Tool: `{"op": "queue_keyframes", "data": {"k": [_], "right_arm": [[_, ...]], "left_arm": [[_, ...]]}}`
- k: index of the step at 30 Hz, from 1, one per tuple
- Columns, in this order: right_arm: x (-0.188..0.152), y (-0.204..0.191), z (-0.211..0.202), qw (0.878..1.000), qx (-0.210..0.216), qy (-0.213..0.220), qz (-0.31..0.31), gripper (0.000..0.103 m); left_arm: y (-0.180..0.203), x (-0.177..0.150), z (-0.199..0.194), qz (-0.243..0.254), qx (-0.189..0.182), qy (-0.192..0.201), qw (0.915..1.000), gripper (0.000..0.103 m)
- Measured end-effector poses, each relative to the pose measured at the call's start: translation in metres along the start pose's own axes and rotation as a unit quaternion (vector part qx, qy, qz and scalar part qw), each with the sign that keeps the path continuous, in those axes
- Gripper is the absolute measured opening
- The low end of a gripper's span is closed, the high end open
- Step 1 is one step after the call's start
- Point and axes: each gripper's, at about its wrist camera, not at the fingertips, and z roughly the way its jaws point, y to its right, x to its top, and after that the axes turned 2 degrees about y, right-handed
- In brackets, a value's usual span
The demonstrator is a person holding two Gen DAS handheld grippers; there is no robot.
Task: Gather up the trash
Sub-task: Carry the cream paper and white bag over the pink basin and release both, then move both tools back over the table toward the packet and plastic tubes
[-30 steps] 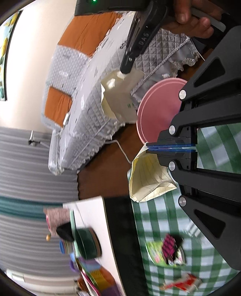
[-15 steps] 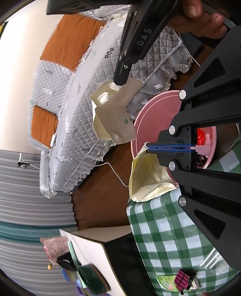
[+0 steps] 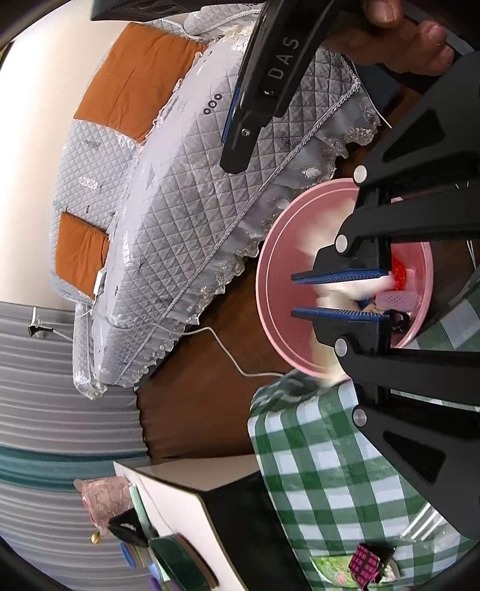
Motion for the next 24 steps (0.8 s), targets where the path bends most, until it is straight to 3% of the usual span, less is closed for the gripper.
{"op": "queue_keyframes", "data": {"k": [11,24], "right_arm": [[0.0,-0.025,-0.01,0.999,0.027,0.02,-0.017,0.035],[-0.023,-0.109,-0.03,0.988,0.105,0.044,-0.107,0.035]], "left_arm": [[-0.025,0.003,-0.051,-0.013,0.023,0.026,0.9993,0.013],[-0.106,-0.011,-0.14,-0.053,0.088,0.062,0.9928,0.013]]}}
